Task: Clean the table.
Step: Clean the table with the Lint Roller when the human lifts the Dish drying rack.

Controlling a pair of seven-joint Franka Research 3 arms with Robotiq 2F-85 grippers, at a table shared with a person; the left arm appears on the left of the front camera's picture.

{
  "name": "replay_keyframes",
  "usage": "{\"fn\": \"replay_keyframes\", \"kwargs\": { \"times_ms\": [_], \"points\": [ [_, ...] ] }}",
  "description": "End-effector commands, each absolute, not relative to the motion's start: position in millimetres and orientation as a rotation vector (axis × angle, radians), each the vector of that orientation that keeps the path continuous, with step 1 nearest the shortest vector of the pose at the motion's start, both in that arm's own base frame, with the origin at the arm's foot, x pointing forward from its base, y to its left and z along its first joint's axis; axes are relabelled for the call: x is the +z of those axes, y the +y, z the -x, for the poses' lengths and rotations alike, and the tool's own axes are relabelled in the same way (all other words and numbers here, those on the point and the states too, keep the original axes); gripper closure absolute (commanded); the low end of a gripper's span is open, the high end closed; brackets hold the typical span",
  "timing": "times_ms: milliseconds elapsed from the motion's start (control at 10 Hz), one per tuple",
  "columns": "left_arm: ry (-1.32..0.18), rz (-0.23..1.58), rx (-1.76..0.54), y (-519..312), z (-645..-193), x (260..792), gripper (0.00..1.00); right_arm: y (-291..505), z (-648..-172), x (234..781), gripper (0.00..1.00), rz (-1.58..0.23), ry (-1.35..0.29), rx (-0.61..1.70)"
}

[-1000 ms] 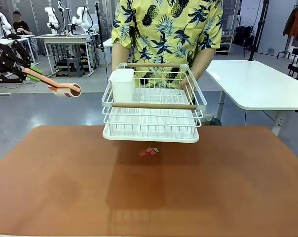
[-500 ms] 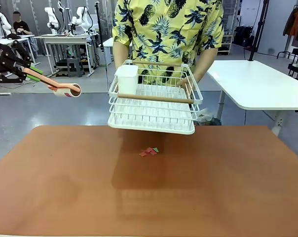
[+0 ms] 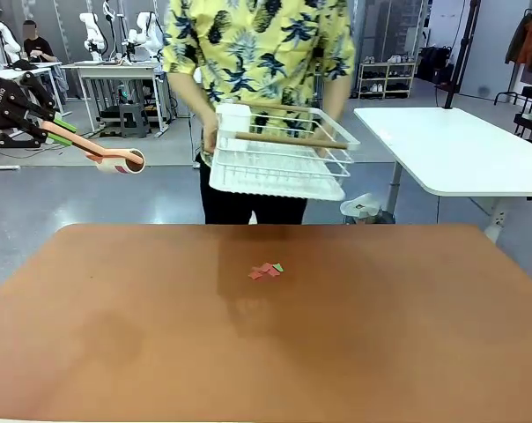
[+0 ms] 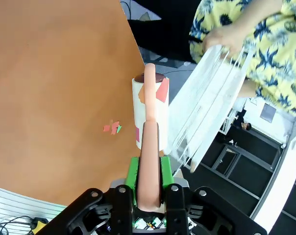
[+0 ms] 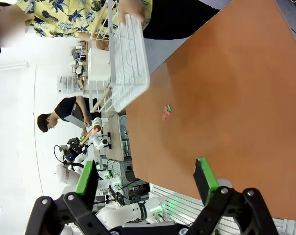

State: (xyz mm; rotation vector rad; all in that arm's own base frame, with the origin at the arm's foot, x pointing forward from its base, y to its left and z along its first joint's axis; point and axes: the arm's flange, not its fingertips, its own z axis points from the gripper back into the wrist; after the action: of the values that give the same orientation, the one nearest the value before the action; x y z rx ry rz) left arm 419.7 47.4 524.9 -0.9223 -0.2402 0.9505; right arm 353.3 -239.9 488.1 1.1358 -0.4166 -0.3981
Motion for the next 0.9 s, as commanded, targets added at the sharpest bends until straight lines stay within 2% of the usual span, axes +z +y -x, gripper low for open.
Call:
{"fn": "replay_keyframes", "kwargs": {
  "times_ms": [0,200,300,400,600,700,800],
  "points": [
    [-0.243,0.924,0.950,47,-419,527,1.00,-240,-351,491,0.00,-1.141,-0.424,-0.389],
    [-0.243,0.924,0.950,47,-419,527,1.00,-240,-351,491,0.00,-1.141,-0.424,-0.389],
    [-0.240,0.922,0.950,47,-420,525,0.78,-240,-351,491,0.00,-1.141,-0.424,-0.389],
    [-0.236,0.853,0.814,50,-428,536,0.78,-240,-351,491,0.00,-1.141,-0.424,-0.389],
    [-0.246,0.696,0.543,42,-479,565,0.78,-240,-351,491,0.00,-1.141,-0.424,-0.389],
    [-0.232,0.598,0.433,31,-506,554,0.78,-240,-351,491,0.00,-1.141,-0.424,-0.389],
    [-0.111,0.540,0.300,22,-524,532,0.78,-240,-351,491,0.00,-1.141,-0.424,-0.389]
  ]
}}
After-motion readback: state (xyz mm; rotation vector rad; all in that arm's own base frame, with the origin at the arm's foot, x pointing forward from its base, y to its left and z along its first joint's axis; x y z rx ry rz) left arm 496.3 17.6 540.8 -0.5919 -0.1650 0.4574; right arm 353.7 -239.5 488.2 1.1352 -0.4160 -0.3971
